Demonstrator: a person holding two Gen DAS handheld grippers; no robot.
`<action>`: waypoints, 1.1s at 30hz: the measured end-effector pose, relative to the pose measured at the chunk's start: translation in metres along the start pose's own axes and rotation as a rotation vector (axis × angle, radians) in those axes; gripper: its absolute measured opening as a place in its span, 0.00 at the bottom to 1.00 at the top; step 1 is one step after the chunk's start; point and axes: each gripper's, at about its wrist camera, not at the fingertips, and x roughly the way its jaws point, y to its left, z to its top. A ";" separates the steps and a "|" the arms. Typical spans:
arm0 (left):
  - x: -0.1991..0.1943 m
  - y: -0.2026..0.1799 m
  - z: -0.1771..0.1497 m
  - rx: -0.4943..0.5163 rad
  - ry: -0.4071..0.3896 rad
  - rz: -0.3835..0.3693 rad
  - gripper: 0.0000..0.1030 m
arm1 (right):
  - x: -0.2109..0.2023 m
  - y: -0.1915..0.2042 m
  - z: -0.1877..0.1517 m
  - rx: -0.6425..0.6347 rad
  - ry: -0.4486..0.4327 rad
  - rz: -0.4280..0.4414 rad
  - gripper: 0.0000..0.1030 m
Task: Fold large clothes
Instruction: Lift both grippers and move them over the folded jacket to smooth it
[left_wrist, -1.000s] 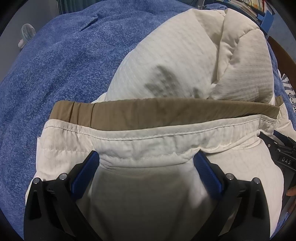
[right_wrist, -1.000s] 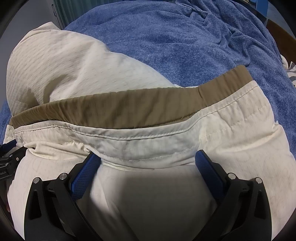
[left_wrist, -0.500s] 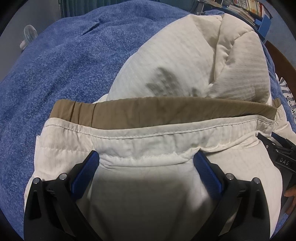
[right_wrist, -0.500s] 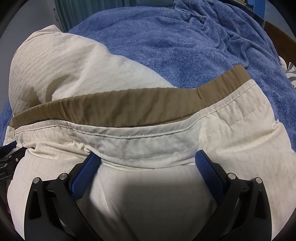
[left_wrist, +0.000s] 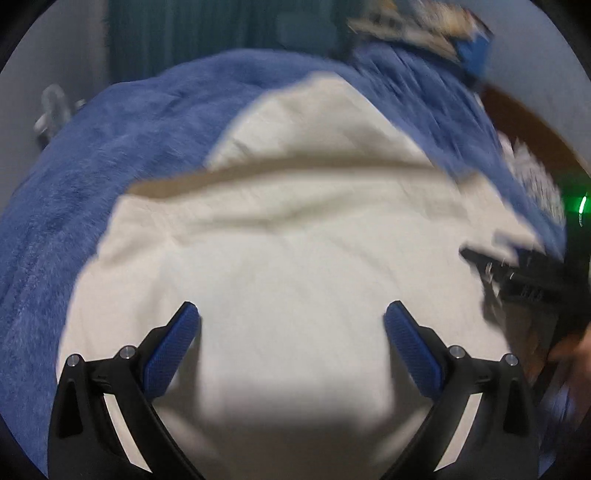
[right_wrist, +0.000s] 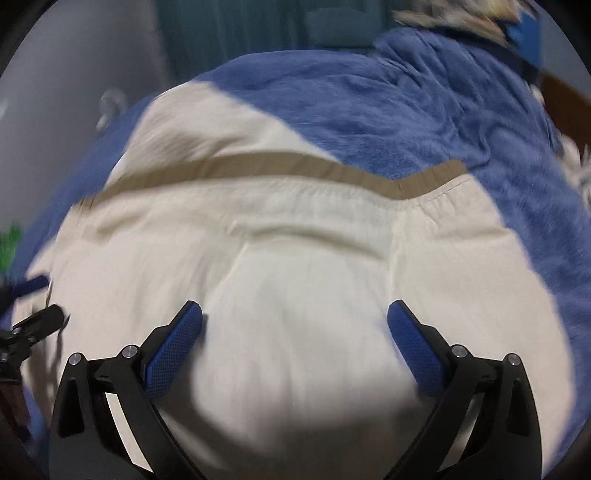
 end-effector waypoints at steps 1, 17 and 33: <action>-0.001 -0.010 -0.007 0.043 0.020 0.017 0.94 | -0.007 0.003 -0.005 -0.029 -0.005 -0.003 0.94; 0.033 -0.012 -0.039 0.091 0.027 0.029 0.94 | 0.004 0.002 -0.063 -0.172 -0.017 -0.055 0.95; -0.047 0.054 -0.060 0.034 0.008 0.034 0.94 | -0.073 -0.038 -0.099 -0.263 -0.075 -0.105 0.93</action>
